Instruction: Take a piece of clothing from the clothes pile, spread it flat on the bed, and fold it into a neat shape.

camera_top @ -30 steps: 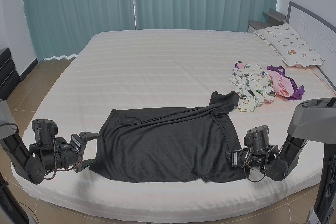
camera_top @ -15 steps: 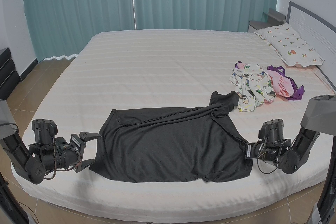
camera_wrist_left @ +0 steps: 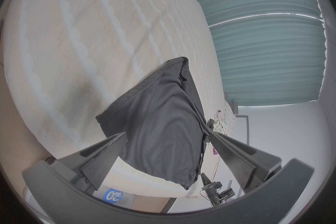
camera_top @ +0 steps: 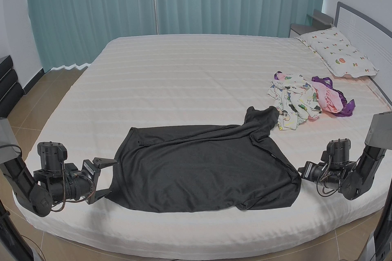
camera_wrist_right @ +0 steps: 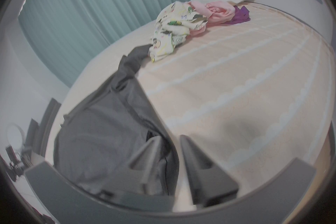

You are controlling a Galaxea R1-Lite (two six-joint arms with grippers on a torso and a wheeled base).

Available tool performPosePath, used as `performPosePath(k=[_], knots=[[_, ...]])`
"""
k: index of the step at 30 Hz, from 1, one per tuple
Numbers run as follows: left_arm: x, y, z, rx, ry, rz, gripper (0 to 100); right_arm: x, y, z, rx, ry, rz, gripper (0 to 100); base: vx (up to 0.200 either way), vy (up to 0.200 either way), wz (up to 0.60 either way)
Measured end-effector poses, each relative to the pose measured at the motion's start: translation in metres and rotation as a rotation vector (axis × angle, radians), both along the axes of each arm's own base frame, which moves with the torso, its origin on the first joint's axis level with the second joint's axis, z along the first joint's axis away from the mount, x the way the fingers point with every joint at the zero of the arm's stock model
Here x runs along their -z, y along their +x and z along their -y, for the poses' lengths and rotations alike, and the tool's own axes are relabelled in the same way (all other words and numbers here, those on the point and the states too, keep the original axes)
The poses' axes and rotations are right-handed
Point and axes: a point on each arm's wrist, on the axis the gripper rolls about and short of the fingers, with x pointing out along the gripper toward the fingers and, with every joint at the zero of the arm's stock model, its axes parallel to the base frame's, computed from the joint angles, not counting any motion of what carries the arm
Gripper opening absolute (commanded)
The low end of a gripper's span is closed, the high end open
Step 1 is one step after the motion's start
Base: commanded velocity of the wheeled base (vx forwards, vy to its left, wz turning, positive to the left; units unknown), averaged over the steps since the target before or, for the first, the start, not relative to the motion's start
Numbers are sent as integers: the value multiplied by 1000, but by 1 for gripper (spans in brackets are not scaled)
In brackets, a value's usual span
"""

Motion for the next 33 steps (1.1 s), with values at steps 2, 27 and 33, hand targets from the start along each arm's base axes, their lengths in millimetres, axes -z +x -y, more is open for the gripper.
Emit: performPosePath(k=[2,27,33], knots=[[1,-2,0,3,2,-6,100,-3,3,5,28,48,37,100,0,0,0],[16,-13,8,57,353,-28,100,5,-24,-1,-39,163,-4,100,0,0,0],[26,-7,17,72,382,-49,100,6,-26,-5,-53,167,-16,100,0,0,0]])
